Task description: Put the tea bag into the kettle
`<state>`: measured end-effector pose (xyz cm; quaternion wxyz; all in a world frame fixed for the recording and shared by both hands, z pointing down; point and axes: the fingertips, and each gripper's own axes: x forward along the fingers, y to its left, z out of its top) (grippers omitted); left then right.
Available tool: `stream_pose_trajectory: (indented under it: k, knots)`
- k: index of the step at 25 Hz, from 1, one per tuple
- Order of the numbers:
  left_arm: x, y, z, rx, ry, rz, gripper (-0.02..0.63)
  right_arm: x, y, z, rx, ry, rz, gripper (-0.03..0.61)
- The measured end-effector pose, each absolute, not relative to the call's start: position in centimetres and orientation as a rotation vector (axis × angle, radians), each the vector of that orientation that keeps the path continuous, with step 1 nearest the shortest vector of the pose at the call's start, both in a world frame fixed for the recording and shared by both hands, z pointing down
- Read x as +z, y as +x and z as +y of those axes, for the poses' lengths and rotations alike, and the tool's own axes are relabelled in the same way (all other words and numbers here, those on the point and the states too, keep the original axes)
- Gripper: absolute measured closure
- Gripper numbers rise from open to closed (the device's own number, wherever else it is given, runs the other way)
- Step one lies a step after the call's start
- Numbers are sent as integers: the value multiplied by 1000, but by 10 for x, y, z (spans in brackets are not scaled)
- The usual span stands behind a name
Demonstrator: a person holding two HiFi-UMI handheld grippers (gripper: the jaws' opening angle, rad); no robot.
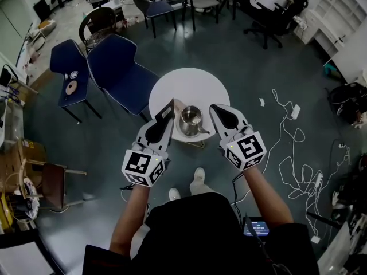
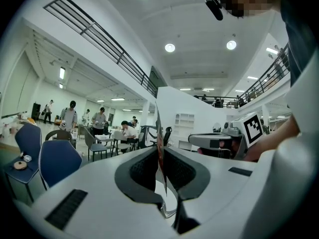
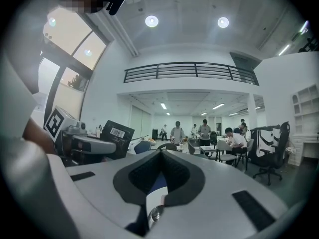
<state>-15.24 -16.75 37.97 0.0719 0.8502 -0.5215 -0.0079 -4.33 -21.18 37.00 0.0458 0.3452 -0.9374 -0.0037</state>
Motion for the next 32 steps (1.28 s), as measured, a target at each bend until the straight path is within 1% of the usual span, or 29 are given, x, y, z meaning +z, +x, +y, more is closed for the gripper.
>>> stream_pose_trajectory:
  k: [10, 22, 32]
  knots:
    - [413, -118, -218, 66, 2469, -1570, 578, 392, -17, -268, 69, 1014, -2875, 560]
    - [457, -99, -261, 145, 2411, -1540, 578, 424, 0, -314, 136, 961, -2852, 560]
    - [507, -92, -303, 328, 2343, -1481, 578, 446, -6, -354, 156, 905, -2837, 560]
